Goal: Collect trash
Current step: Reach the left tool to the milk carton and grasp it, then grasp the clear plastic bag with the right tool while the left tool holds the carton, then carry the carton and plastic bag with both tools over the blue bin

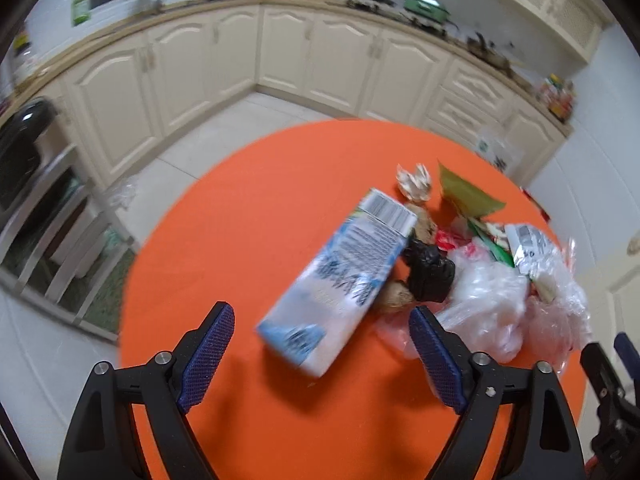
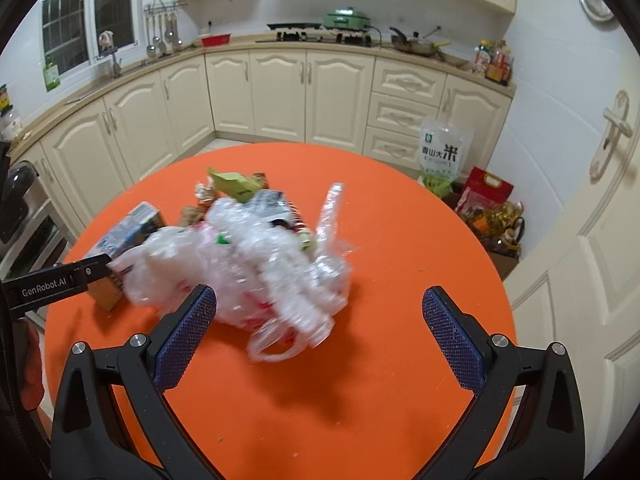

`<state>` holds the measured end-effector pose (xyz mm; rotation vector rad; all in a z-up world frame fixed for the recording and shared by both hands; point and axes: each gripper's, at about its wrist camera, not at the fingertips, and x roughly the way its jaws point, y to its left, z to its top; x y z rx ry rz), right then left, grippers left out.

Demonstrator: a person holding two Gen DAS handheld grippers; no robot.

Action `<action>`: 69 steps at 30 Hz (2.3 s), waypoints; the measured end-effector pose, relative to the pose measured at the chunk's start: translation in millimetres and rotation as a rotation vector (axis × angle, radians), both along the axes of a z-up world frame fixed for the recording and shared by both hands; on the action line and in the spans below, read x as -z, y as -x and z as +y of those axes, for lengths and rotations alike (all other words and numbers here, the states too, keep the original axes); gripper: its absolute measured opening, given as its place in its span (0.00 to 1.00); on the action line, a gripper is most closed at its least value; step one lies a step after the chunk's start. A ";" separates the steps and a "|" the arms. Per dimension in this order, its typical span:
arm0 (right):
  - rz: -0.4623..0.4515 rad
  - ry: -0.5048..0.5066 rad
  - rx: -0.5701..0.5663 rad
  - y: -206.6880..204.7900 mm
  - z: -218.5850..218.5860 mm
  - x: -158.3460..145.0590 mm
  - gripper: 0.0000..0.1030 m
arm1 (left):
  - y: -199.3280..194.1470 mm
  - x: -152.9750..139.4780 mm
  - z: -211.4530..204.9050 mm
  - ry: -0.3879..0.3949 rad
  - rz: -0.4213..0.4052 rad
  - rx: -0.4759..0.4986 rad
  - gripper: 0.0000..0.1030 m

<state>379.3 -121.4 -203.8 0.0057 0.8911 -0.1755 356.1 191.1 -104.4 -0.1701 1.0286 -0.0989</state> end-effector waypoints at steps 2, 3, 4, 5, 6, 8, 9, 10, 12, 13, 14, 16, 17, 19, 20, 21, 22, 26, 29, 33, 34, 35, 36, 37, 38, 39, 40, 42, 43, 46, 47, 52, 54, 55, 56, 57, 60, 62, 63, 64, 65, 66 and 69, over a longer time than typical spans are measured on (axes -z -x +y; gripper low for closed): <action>0.006 -0.022 -0.010 -2.8 -5.2 3.0 1.00 | -7.2 8.2 -0.9 -0.014 0.028 0.020 0.64; 0.011 -0.032 -0.012 -4.5 -8.3 4.4 1.00 | -11.4 13.0 0.2 -0.022 0.044 0.025 0.57; 0.015 -0.040 -0.010 -6.1 -11.2 6.0 1.00 | -14.4 16.3 0.9 -0.025 0.055 0.026 0.52; 0.017 -0.044 -0.008 -6.8 -13.2 7.5 1.00 | -17.2 20.2 2.5 -0.027 0.068 0.028 0.41; 0.020 -0.047 -0.006 -7.9 -14.7 8.7 1.00 | -20.3 22.7 2.7 -0.029 0.078 0.035 0.36; 0.021 -0.052 -0.002 -8.1 -18.2 10.0 1.00 | -17.0 16.0 7.5 -0.055 0.049 0.023 0.33; 0.019 -0.056 0.002 -7.3 -19.3 9.5 1.00 | -14.3 13.3 10.6 -0.066 0.040 0.016 0.33; 0.011 -0.060 0.005 -6.1 -19.4 7.4 1.00 | -11.4 10.5 13.9 -0.071 0.033 0.013 0.33; -0.006 -0.065 0.006 -2.8 -19.0 2.3 1.00 | -3.7 5.8 22.6 -0.075 0.025 -0.002 0.33; -0.026 -0.072 0.000 -0.4 -16.9 -3.1 1.00 | 0.6 3.7 26.4 -0.079 0.017 -0.008 0.33; -0.049 -0.086 -0.016 1.8 -13.3 -9.1 1.00 | 5.8 0.9 30.6 -0.084 0.009 -0.016 0.33; -0.081 -0.112 -0.060 2.7 -3.7 -18.9 1.00 | 17.3 -2.4 36.6 -0.094 -0.008 -0.032 0.33; -0.087 -0.119 -0.074 2.8 1.2 -20.6 1.00 | 23.1 -3.7 40.5 -0.099 -0.016 -0.033 0.33; -0.091 -0.145 -0.118 -0.9 17.4 -23.8 1.00 | 35.2 -1.6 40.6 -0.096 -0.025 -0.032 0.33; -0.088 -0.155 -0.136 -3.0 22.9 -22.5 1.00 | 40.8 1.7 40.3 -0.090 -0.025 -0.033 0.33; -0.079 -0.171 -0.162 -6.4 30.4 -20.4 1.00 | 48.5 6.3 38.3 -0.086 -0.025 -0.034 0.33; -0.060 -0.180 -0.181 -10.7 40.2 -16.6 1.00 | 53.5 8.2 39.3 -0.084 -0.025 -0.037 0.33; -0.003 -0.176 -0.218 -20.9 66.8 1.0 0.93 | 64.6 11.9 42.4 -0.072 -0.011 -0.044 0.33; 0.043 -0.174 -0.220 -29.7 83.5 14.5 0.92 | 56.5 10.6 49.3 -0.051 -0.004 -0.040 0.33; 0.080 -0.125 -0.202 -44.7 96.3 29.3 0.92 | 44.0 10.2 58.5 -0.048 -0.010 -0.047 0.33; 0.098 -0.124 -0.193 -50.6 97.8 34.7 0.90 | 42.2 11.7 58.0 -0.048 -0.008 -0.047 0.33; 0.105 -0.127 -0.191 -52.3 98.5 34.4 0.89 | 40.2 13.7 58.0 -0.047 -0.006 -0.044 0.33; 0.109 -0.125 -0.196 -55.9 100.9 36.6 0.87 | 37.5 16.3 57.3 -0.042 -0.003 -0.039 0.33; 0.114 -0.109 -0.206 -59.5 104.3 40.0 0.85 | 37.5 16.1 56.8 -0.044 -0.010 -0.036 0.33; 0.124 -0.090 -0.211 -62.0 107.5 43.2 0.81 | 35.3 15.4 56.0 -0.044 -0.010 -0.038 0.33; 0.147 -0.067 -0.214 -66.3 110.7 48.8 0.72 | 34.1 15.8 56.0 -0.040 -0.010 -0.040 0.33; 0.158 -0.059 -0.206 -68.7 110.6 51.9 0.65 | 33.4 16.2 56.1 -0.037 -0.010 -0.041 0.33; 0.178 -0.093 -0.201 -71.3 105.5 57.1 0.50 | 31.6 16.9 54.8 -0.044 -0.009 -0.043 0.33; 0.175 -0.106 -0.199 -71.3 103.7 56.3 0.49 | 31.3 17.2 52.7 -0.047 -0.009 -0.038 0.33; 0.148 -0.171 -0.204 -66.1 94.3 47.7 0.44 | 30.2 18.0 46.2 -0.044 -0.007 -0.017 0.33; 0.142 -0.196 -0.205 -63.7 90.9 44.5 0.44 | 29.7 17.6 44.7 -0.044 -0.007 -0.011 0.33; 0.112 -0.253 -0.213 -50.6 79.5 30.7 0.43 | 34.3 10.1 37.5 -0.056 -0.027 0.003 0.33; 0.091 -0.267 -0.215 -45.3 76.8 21.5 0.43 | 38.6 6.3 37.1 -0.054 -0.036 -0.002 0.33; 0.083 -0.270 -0.217 -42.8 76.0 18.0 0.43 | 41.0 4.0 37.2 -0.056 -0.040 -0.006 0.33; 0.074 -0.276 -0.222 -41.6 75.0 14.1 0.43 | 43.4 1.9 37.3 -0.057 -0.045 -0.009 0.33; 0.057 -0.282 -0.229 -37.2 73.8 7.8 0.43 | 46.7 -0.6 37.7 -0.058 -0.049 -0.013 0.33; 0.019 -0.276 -0.232 -28.7 72.7 -8.2 0.43 | 57.9 -7.5 37.7 -0.057 -0.058 -0.019 0.33; -0.011 -0.272 -0.227 -19.2 69.3 -20.1 0.44 | 67.7 -14.0 37.8 -0.056 -0.070 -0.022 0.33; -0.028 -0.271 -0.227 -12.3 65.9 -27.2 0.44 | 73.4 -19.4 36.9 -0.056 -0.081 -0.021 0.33; -0.039 -0.267 -0.223 -7.9 64.1 -31.3 0.44 | 78.5 -24.5 35.4 -0.056 -0.091 -0.019 0.33; -0.050 -0.261 -0.216 -3.2 62.4 -35.7 0.44 | 83.7 -28.5 34.2 -0.056 -0.099 -0.018 0.33; -0.065 -0.251 -0.205 3.5 60.3 -41.4 0.44 | 89.3 -32.0 33.3 -0.055 -0.108 -0.016 0.33; -0.085 -0.247 -0.181 20.2 51.0 -49.9 0.44 | 107.0 -43.9 26.1 -0.055 -0.134 0.001 0.33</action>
